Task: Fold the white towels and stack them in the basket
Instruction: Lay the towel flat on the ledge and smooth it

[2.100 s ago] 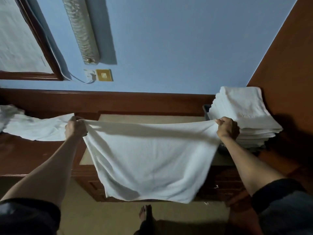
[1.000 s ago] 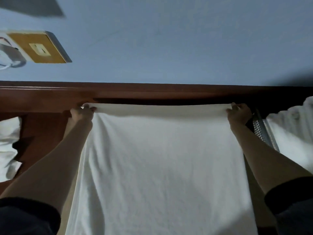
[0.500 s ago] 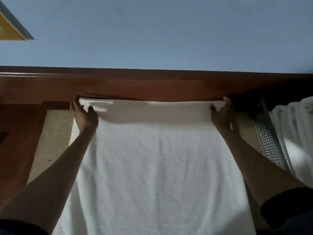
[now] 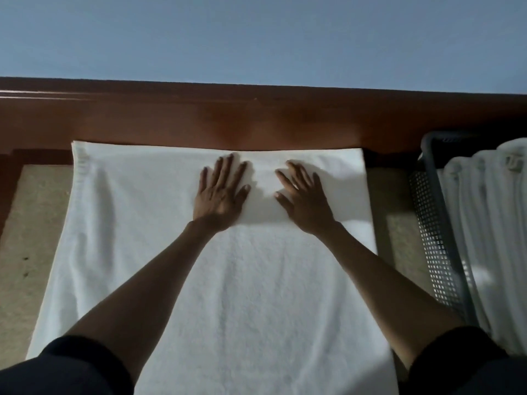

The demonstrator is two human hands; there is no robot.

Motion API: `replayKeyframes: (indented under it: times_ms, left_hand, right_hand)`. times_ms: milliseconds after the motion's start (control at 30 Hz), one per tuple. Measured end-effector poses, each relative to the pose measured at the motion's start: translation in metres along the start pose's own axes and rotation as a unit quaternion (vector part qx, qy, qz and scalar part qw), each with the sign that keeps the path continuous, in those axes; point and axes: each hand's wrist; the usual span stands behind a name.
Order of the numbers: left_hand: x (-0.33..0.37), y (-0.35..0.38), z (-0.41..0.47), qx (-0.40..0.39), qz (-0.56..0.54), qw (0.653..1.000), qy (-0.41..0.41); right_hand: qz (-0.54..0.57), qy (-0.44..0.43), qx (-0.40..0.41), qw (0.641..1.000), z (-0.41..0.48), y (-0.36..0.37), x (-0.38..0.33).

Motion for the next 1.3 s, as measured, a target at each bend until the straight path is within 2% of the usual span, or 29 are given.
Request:
replayKeyframes:
  times_ms: [167,333,433,500,567,700,833,967,1200,1300]
  left_hand:
    - [0.008,-0.002,0.000,0.012,0.024,1.000,-0.011]
    - [0.009,-0.003,-0.001,0.022,0.025,0.999,-0.011]
    - [0.009,-0.003,-0.001,0.017,0.025,1.000,-0.009]
    - [0.007,-0.005,0.001,0.001,0.019,1.000,-0.009]
    - [0.007,-0.010,-0.001,-0.015,-0.003,1.000,-0.014]
    - [-0.002,-0.023,-0.033,0.001,-0.026,0.999,-0.046]
    - [-0.061,-0.039,-0.059,-0.009,-0.006,0.999,-0.036]
    - [-0.117,-0.059,-0.059,-0.020,0.022,0.999,-0.016]
    - [-0.225,-0.093,-0.045,0.006,0.061,0.986,-0.152]
    - [-0.241,-0.097,-0.045,-0.002,0.060,0.988,-0.145]
  right_hand:
    - [-0.036,0.033,0.013,0.999,-0.008,-0.024,0.084]
    - [-0.047,0.155,0.032,0.986,-0.015,-0.035,0.121]
    - [-0.080,0.180,0.068,0.978,-0.015,-0.031,0.088]
    - [-0.038,0.181,0.106,0.977,-0.016,-0.024,0.049]
    - [0.018,0.145,0.123,0.982,-0.018,-0.010,0.007]
    - [0.094,0.098,0.163,0.977,-0.006,0.025,-0.066]
    - [0.073,0.085,0.137,0.984,0.015,0.050,-0.114]
    - [0.006,0.092,0.139,0.986,0.018,0.059,-0.126]
    - [-0.031,0.106,0.076,0.991,0.023,0.047,-0.129]
    - [-0.042,0.115,0.056,0.991,0.022,0.048,-0.131]
Point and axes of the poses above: each hand's wrist, its own z-axis towards the middle knuckle, its own y-axis out of the palm, x = y × z, and after that the axes turned 15 degrees about x, right-handed
